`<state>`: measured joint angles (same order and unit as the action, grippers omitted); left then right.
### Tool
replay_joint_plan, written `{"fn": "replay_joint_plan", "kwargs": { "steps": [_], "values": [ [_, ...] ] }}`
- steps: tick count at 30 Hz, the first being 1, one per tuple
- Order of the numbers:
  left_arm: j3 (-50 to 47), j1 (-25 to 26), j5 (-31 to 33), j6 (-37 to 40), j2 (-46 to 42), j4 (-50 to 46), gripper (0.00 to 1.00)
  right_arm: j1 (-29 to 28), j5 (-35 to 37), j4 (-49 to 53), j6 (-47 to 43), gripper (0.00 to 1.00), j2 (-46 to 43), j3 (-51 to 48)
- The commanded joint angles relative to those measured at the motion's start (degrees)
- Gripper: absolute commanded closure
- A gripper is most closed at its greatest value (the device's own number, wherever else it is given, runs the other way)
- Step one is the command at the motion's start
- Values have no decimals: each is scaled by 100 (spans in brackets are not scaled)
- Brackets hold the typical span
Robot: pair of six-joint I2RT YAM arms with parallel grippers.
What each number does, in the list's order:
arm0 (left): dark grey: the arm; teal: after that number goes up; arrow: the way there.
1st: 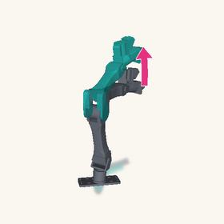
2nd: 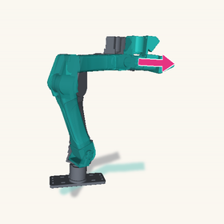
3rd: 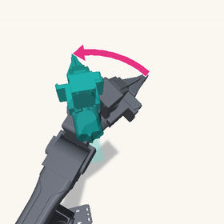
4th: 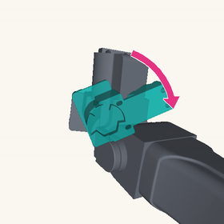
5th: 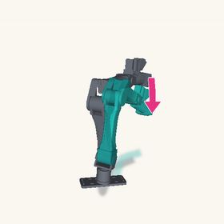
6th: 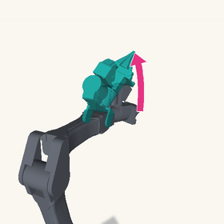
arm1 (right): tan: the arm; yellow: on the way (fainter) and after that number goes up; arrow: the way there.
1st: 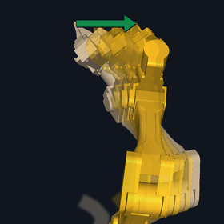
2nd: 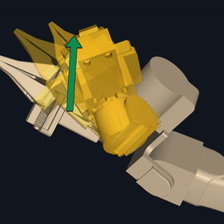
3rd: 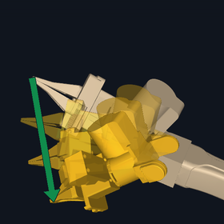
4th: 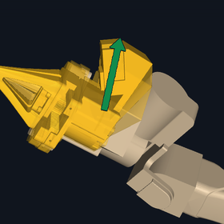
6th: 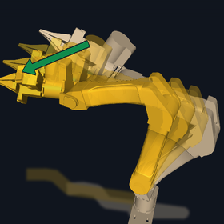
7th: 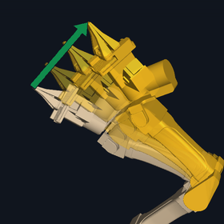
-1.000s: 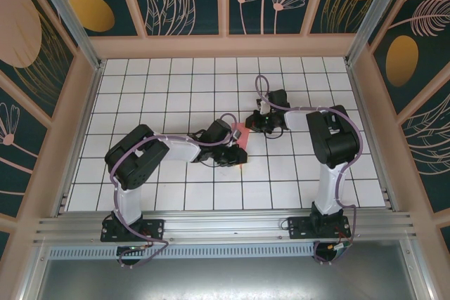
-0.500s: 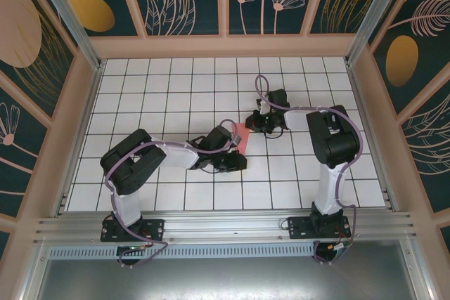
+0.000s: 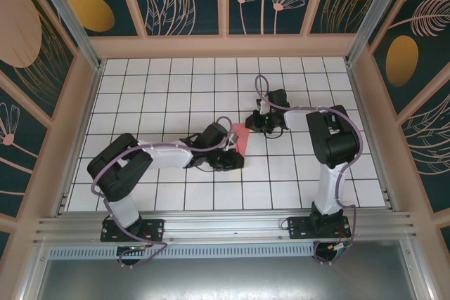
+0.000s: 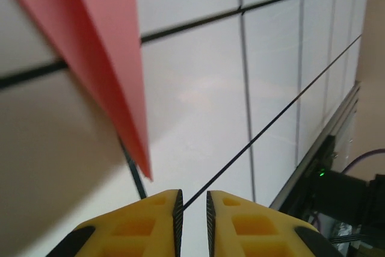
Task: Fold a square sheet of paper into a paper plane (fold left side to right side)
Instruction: Fold the wing for the fifth time at the center of the table.
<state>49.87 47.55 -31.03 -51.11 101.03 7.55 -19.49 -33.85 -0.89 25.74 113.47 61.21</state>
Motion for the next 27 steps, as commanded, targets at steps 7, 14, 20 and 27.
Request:
{"fn": "replay_joint_plan", "kwargs": {
  "steps": [7,14,20,27],
  "values": [
    [928,-142,-114,467,655,-281,79,-23,450,534,-192,100,299,58],
    [943,-134,-191,446,1038,-253,79,-23,439,537,-201,100,312,72],
    [701,-7,-379,366,1037,-242,79,-24,438,544,-201,100,340,90],
    [369,140,-335,201,947,-152,79,-21,449,582,-209,100,330,122]
  ]
}}
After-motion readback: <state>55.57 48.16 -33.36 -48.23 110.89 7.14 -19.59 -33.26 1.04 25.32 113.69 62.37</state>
